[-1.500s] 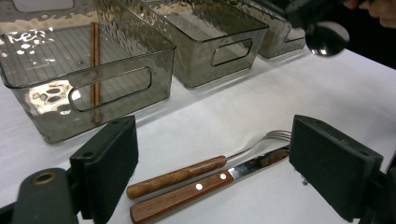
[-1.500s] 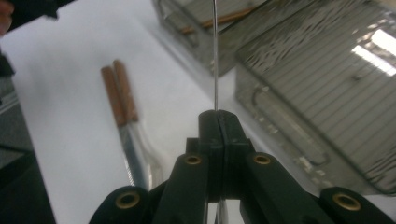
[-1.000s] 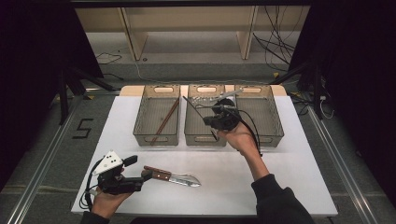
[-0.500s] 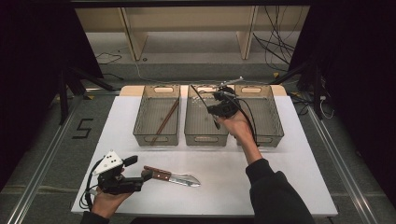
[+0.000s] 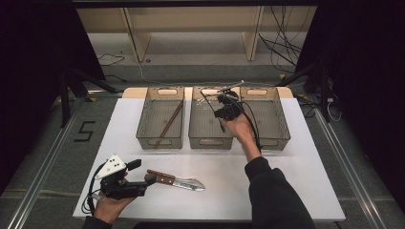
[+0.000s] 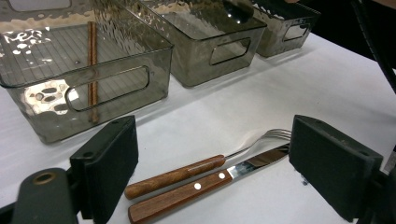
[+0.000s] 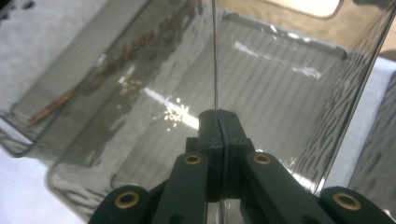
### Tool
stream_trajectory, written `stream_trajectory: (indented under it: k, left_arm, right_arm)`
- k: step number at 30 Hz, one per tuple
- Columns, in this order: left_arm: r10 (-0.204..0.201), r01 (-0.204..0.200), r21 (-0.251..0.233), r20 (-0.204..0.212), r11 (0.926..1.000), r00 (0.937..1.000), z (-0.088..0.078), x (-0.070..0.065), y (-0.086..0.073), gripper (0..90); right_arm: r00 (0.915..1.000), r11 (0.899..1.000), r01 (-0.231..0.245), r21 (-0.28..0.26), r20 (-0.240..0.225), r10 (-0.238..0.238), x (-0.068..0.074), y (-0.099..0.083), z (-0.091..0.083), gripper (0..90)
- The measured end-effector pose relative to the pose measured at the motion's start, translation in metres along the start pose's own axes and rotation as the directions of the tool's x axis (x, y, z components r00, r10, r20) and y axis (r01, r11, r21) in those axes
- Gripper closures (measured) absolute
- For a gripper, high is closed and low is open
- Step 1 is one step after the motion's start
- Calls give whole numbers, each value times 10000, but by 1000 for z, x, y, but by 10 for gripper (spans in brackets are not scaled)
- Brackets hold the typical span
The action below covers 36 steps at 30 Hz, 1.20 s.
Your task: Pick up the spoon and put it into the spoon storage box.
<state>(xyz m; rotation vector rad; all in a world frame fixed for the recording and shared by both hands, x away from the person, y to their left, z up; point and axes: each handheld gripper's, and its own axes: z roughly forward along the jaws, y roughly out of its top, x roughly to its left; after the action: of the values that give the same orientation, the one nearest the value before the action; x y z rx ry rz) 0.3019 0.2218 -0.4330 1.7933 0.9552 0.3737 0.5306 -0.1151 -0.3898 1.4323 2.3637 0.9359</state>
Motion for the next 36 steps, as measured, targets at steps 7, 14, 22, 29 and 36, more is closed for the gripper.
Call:
stream_trajectory:
  k: [7, 14, 22, 29, 36]
  left_arm:
    - [-2, 2, -25, 28, 10000, 10000, 0, 0, 0, 156]
    - [46, -46, -2, 42, 10000, 10000, 0, 0, 0, 156]
    - [59, -59, 27, 38, 10000, 10000, 0, 0, 0, 156]
    - [65, -65, 63, 1, 10000, 10000, 0, 0, 0, 156]
    - [26, -25, 165, -89, 9999, 10000, 0, 3, 1, 156]
  right_arm:
    - [9996, 9985, -172, 522, 215, 161, -3, -3, 15, 897]
    - [9993, 9962, -269, 828, 298, 245, -3, -8, 26, 855]
    - [10000, 9983, -74, 573, 5, 74, -3, -7, 18, 618]
    - [9948, 9983, 494, -325, -872, -520, 5, -12, -13, 418]
    - [9751, 9856, 1210, -1185, -1720, -1404, 22, -33, -49, 331]
